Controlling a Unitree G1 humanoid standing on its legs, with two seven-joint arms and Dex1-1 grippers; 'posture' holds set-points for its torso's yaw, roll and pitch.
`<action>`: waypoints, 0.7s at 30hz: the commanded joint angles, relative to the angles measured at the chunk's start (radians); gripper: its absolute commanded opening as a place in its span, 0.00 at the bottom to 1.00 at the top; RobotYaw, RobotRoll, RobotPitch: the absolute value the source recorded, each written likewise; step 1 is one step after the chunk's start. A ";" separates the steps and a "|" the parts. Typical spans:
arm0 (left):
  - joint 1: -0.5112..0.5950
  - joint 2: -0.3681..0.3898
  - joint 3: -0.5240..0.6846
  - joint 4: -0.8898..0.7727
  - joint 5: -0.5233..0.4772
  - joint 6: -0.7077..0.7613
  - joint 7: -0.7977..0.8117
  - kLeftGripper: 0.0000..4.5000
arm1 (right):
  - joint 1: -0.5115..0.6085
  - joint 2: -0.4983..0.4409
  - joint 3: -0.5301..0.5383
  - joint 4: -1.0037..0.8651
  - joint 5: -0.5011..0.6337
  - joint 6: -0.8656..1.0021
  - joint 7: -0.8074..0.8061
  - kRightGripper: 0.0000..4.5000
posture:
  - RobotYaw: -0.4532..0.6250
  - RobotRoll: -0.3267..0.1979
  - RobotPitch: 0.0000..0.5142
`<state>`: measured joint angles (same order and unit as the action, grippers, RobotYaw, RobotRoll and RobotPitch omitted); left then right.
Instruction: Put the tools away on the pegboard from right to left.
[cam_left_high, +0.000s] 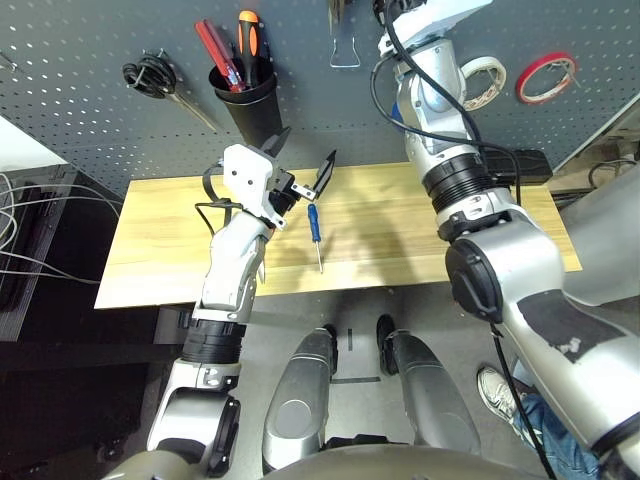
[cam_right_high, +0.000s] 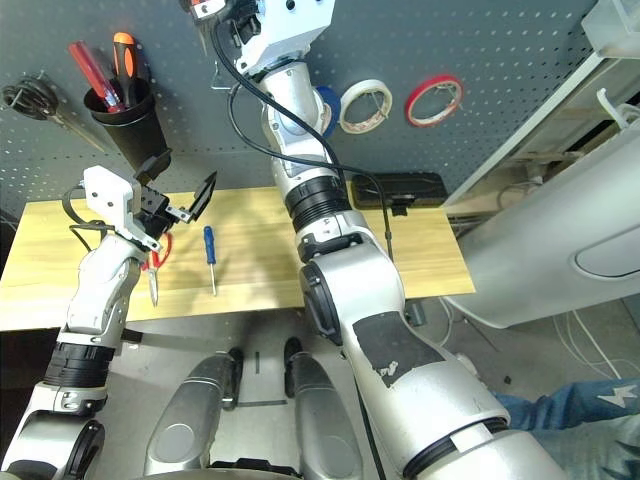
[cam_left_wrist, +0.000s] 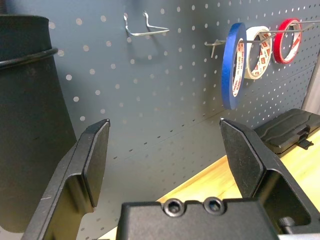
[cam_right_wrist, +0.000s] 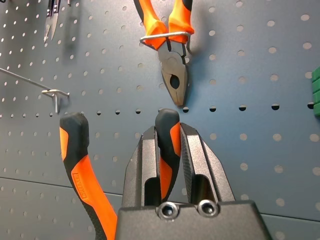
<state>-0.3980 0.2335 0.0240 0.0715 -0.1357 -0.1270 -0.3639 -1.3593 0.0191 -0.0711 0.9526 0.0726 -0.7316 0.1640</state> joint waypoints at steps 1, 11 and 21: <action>0.032 0.002 -0.005 -0.012 0.011 -0.008 0.000 1.00 | 0.005 0.009 0.004 -0.009 -0.010 -0.021 -0.004 0.09 | 0.61 0.62 0.53; 0.037 -0.001 -0.007 -0.015 0.016 -0.005 0.000 1.00 | 0.012 -0.002 0.022 0.074 -0.087 -0.086 -0.060 0.09 | 0.61 0.62 0.54; 0.038 0.000 -0.005 -0.017 0.018 -0.003 0.002 1.00 | 0.024 -0.025 0.049 0.159 -0.179 -0.141 -0.155 0.09 | 0.62 0.62 0.54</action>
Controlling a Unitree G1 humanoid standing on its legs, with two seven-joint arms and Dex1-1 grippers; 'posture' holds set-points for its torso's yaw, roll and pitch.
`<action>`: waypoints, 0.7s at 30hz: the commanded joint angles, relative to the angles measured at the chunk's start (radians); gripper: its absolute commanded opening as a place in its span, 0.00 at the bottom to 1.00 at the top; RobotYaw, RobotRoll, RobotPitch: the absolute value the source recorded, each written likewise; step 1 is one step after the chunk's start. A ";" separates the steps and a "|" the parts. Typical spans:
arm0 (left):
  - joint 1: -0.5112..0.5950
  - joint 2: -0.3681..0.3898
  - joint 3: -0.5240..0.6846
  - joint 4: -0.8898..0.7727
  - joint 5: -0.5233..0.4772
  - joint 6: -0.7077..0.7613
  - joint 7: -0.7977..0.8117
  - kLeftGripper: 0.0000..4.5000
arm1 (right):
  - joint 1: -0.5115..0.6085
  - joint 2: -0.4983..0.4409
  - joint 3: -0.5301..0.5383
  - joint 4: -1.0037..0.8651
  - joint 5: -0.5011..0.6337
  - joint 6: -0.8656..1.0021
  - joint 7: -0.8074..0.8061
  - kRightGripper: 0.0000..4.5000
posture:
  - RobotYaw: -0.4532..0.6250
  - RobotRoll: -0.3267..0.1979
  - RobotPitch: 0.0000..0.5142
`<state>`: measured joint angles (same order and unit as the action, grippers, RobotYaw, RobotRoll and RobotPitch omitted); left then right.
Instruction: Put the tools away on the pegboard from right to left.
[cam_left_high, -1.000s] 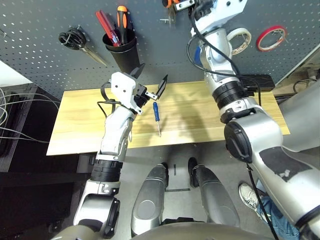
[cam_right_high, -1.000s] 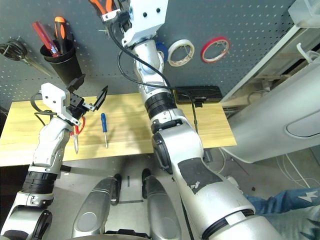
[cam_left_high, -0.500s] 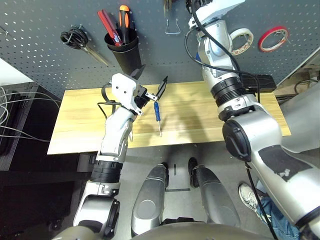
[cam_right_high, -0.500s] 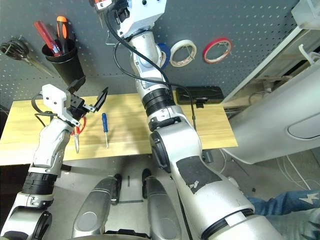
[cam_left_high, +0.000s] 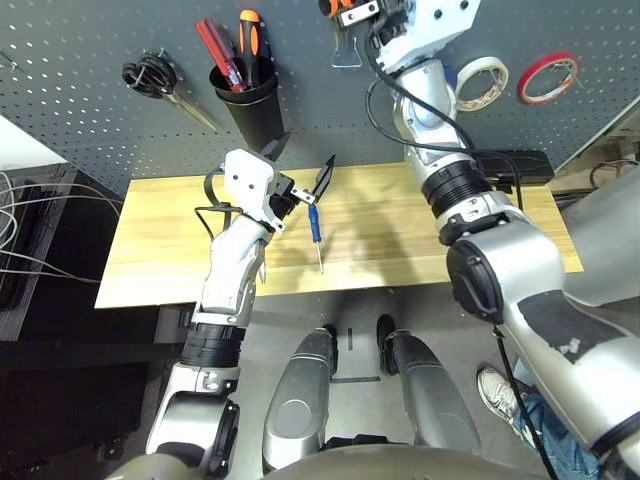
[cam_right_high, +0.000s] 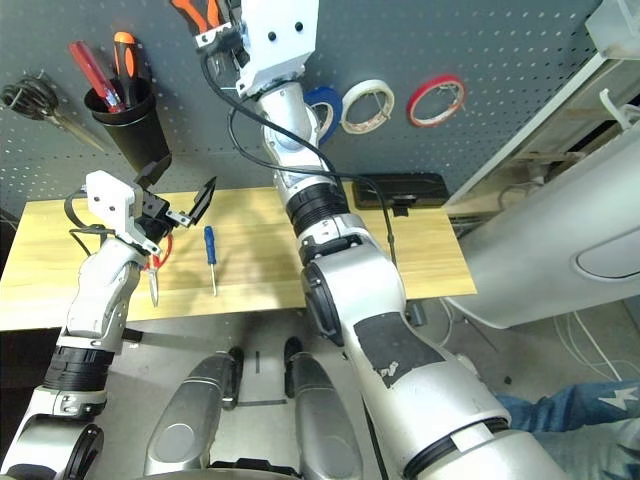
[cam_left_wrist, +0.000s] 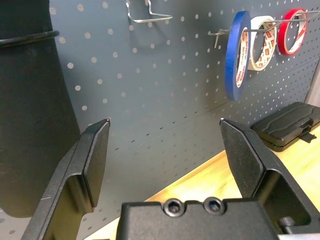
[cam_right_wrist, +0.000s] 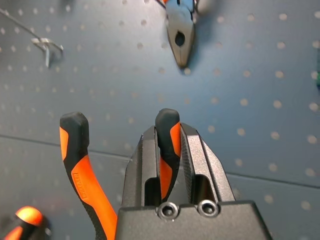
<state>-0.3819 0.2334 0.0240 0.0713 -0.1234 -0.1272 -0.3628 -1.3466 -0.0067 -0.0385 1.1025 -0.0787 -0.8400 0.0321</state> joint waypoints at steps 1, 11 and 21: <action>0.022 0.000 -0.005 -0.017 0.006 -0.003 0.001 1.00 | 0.012 -0.001 0.019 0.013 -0.033 -0.036 -0.030 0.09 | 0.62 0.62 0.54; 0.027 0.001 -0.008 -0.022 0.006 -0.001 -0.003 1.00 | 0.047 -0.003 0.027 0.059 -0.062 -0.031 -0.069 0.09 | 0.62 0.62 0.54; 0.027 0.005 -0.007 -0.022 0.008 -0.001 -0.005 1.00 | 0.072 0.000 0.033 0.090 -0.077 0.027 -0.074 0.09 | 0.62 0.62 0.53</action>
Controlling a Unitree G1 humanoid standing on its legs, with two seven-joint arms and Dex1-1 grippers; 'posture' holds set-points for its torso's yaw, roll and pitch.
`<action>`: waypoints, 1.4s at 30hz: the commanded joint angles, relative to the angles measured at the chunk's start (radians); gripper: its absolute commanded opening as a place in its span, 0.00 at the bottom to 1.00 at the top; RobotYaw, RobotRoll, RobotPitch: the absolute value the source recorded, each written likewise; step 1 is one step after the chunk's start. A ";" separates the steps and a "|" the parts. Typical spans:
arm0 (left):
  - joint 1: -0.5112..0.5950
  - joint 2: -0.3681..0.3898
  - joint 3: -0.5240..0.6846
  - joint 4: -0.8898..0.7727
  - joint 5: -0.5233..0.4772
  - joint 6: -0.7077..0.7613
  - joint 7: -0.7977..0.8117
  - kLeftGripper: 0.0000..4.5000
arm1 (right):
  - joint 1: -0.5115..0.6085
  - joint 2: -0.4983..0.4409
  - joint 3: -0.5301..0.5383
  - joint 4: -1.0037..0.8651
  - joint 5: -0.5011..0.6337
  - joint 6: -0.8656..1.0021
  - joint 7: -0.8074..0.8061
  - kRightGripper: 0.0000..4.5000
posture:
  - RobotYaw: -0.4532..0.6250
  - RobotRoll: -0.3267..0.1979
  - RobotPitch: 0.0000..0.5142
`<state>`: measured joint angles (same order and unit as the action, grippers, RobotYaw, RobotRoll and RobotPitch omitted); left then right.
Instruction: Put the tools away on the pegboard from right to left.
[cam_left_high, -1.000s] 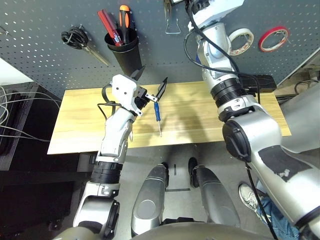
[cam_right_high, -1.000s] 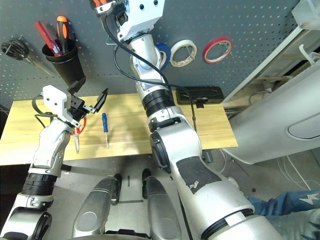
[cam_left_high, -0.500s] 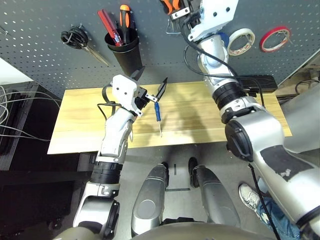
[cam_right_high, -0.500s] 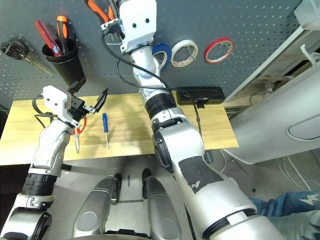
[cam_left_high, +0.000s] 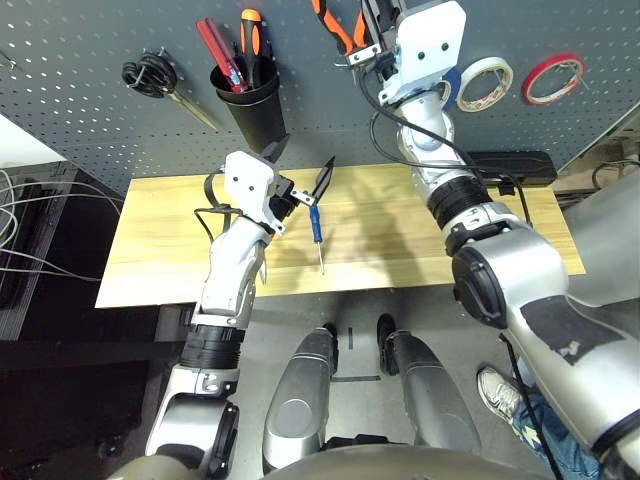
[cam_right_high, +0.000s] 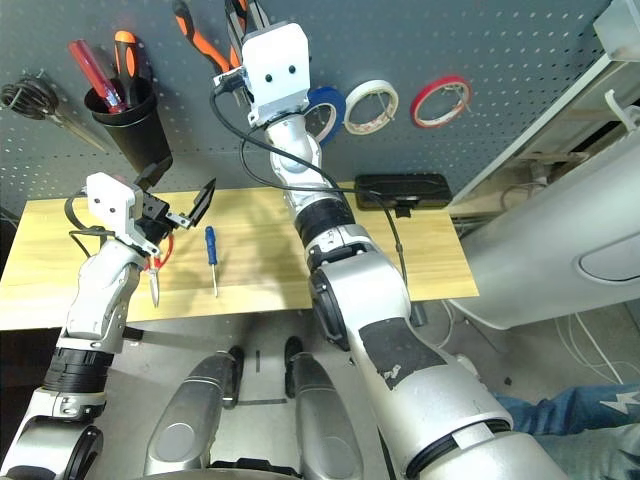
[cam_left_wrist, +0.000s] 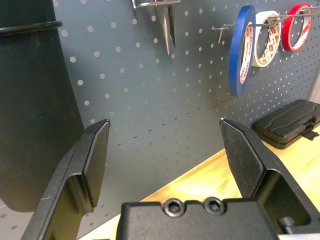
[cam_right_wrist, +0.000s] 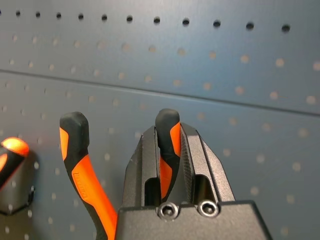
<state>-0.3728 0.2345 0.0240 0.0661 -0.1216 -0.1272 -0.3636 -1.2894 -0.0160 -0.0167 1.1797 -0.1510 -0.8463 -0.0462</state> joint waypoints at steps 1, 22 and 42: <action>0.017 0.004 -0.009 -0.014 0.007 -0.002 -0.005 1.00 | 0.023 0.013 0.009 0.021 -0.001 0.062 0.008 0.09 | 0.62 0.62 0.53; 0.029 0.013 -0.019 0.009 0.022 -0.013 -0.018 1.00 | 0.335 0.041 0.034 -0.562 0.217 0.318 0.311 1.00 | 0.61 0.62 0.56; -0.027 0.020 -0.121 0.259 0.125 0.051 -0.055 1.00 | 0.664 -0.044 0.050 -0.917 0.422 0.978 0.504 1.00 | 0.59 0.62 0.56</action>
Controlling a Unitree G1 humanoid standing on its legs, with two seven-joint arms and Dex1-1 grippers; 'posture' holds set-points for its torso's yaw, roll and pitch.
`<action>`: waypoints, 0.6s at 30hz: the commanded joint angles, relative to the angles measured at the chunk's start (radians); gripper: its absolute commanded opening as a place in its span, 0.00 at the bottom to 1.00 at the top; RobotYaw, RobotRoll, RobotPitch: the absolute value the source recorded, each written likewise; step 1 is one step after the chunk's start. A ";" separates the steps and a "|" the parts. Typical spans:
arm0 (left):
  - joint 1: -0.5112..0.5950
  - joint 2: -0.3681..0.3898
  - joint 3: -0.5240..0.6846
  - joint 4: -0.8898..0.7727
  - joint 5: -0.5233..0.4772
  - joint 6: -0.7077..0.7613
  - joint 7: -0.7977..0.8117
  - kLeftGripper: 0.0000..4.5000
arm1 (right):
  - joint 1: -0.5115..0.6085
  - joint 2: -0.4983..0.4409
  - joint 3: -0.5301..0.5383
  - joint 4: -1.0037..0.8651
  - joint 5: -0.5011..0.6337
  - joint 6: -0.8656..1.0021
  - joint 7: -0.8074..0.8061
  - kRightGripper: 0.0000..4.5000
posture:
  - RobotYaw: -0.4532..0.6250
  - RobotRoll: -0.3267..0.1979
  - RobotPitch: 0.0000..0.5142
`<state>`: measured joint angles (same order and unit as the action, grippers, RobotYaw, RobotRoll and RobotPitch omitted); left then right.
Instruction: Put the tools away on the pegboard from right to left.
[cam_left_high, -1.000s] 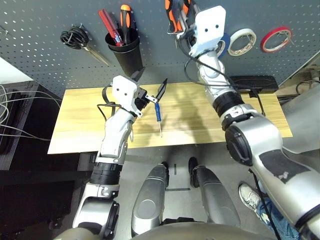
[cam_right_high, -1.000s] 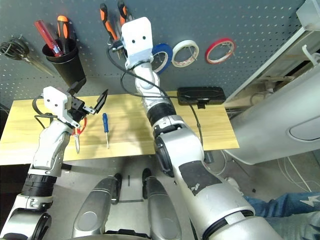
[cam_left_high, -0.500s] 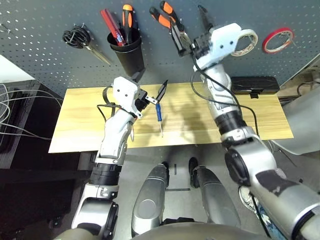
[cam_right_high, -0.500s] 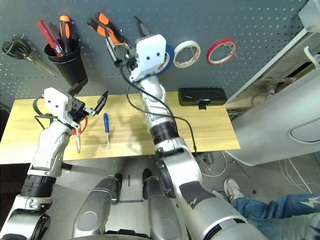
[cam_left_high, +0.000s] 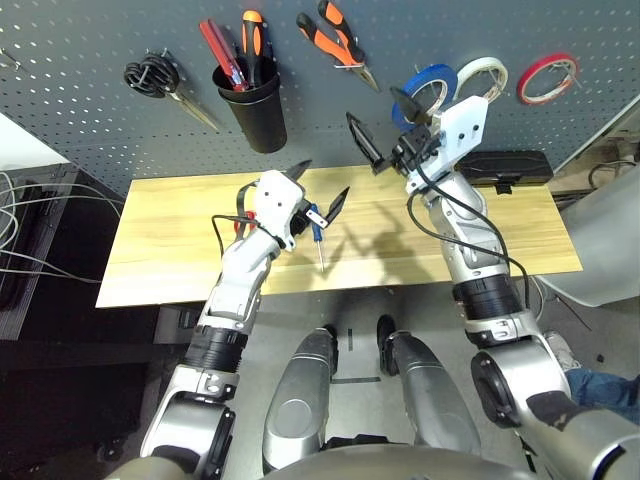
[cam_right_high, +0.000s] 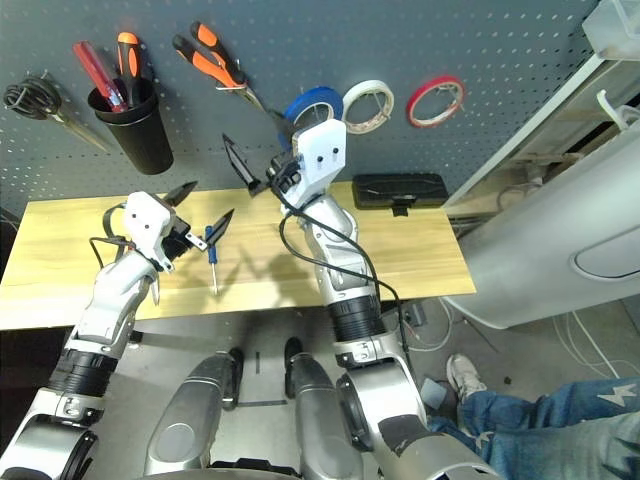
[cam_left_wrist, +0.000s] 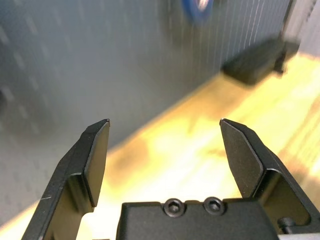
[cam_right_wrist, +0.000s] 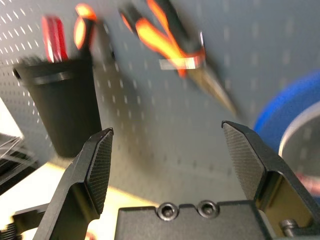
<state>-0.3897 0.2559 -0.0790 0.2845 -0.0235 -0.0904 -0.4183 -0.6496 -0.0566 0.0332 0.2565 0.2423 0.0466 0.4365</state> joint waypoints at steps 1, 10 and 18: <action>-0.019 -0.002 -0.022 0.060 0.036 0.017 0.004 1.00 | 0.033 -0.009 0.001 0.014 0.026 0.097 0.027 1.00 | 0.59 0.62 0.56; -0.110 -0.023 -0.055 0.319 0.120 0.119 0.065 1.00 | 0.068 -0.066 0.027 0.153 -0.022 0.219 0.081 1.00 | 0.58 0.62 0.57; -0.212 -0.041 -0.027 0.518 0.129 0.187 0.152 1.00 | 0.099 -0.084 0.044 0.175 -0.060 0.195 0.110 1.00 | 0.57 0.62 0.59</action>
<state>-0.6048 0.2188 -0.1142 0.7579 0.0938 0.0806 -0.2837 -0.5711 -0.1395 0.0631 0.4322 0.1900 0.2448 0.5354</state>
